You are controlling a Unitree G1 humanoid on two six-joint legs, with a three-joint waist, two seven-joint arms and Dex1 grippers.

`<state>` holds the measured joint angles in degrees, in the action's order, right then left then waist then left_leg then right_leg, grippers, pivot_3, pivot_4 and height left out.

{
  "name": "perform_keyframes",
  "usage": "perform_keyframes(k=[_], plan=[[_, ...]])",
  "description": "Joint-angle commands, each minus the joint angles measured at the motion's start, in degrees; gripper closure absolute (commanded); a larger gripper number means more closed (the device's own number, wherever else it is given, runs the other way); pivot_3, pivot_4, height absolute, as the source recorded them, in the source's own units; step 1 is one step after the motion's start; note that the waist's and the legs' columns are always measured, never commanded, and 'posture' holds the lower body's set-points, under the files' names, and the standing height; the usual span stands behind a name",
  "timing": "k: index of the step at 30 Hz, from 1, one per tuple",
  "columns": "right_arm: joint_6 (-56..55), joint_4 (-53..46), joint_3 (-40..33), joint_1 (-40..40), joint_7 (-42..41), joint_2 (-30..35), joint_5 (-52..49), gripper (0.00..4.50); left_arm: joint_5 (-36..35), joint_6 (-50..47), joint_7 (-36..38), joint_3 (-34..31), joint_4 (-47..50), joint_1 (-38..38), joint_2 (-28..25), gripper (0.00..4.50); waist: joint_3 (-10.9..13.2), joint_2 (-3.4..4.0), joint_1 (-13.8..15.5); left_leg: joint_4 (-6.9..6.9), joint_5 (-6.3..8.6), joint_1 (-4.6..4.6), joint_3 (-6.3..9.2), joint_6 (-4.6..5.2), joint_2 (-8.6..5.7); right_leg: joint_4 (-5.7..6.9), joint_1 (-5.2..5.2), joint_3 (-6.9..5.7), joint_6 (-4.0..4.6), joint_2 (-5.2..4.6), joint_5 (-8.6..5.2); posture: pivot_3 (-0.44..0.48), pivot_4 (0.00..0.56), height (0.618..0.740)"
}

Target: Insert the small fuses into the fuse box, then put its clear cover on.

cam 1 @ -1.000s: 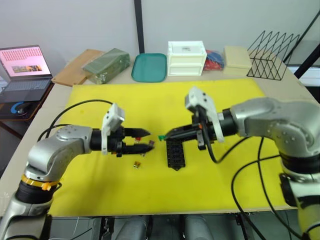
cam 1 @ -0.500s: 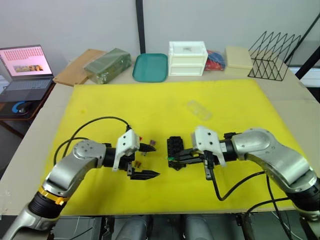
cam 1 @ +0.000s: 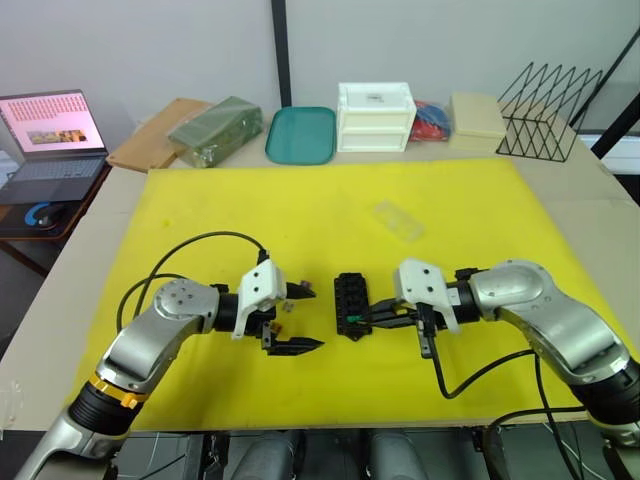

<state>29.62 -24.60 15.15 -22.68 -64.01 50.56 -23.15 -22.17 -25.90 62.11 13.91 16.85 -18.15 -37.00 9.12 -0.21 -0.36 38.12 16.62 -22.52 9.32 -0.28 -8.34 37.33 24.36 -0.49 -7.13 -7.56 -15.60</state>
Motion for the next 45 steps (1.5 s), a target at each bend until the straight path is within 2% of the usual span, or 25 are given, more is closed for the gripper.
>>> perform_keyframes(k=[1,16,29,45], plan=[[-1.34,-0.3,-1.53,0.37,-0.58,0.21,0.78,4.5,0.14,1.11,0.16,-0.37,0.82,0.43,0.07,0.02,0.0,0.0,0.02,0.0,0.0,0.0,0.0,0.0,0.0,0.0,0.0,0.0,0.0,0.0,0.0,0.0,0.15,0.74],[-2.96,1.53,-1.7,1.0,-0.74,-0.67,2.41,4.5,0.87,3.03,0.72,-0.11,0.13,1.22,0.06,0.02,0.0,0.0,-0.01,0.0,0.0,0.01,0.0,0.0,0.0,0.0,-0.01,0.0,0.0,0.0,0.0,0.0,0.15,0.74],[2.0,-0.67,-5.31,-1.25,-0.89,-1.17,-3.38,4.5,1.33,3.85,1.27,-0.01,-0.3,1.58,0.27,0.02,0.0,0.0,0.05,0.0,0.0,0.01,0.0,0.0,0.0,0.0,-0.01,0.0,0.0,0.0,0.0,0.0,0.15,0.74],[-0.11,0.67,-3.14,1.73,-1.21,-1.43,-0.13,4.5,2.15,4.63,1.58,-0.29,-0.65,1.88,0.55,0.02,0.0,0.0,0.15,0.0,0.0,0.01,0.0,0.0,0.0,0.0,-0.01,0.0,0.0,0.0,0.0,0.0,0.15,0.74]])
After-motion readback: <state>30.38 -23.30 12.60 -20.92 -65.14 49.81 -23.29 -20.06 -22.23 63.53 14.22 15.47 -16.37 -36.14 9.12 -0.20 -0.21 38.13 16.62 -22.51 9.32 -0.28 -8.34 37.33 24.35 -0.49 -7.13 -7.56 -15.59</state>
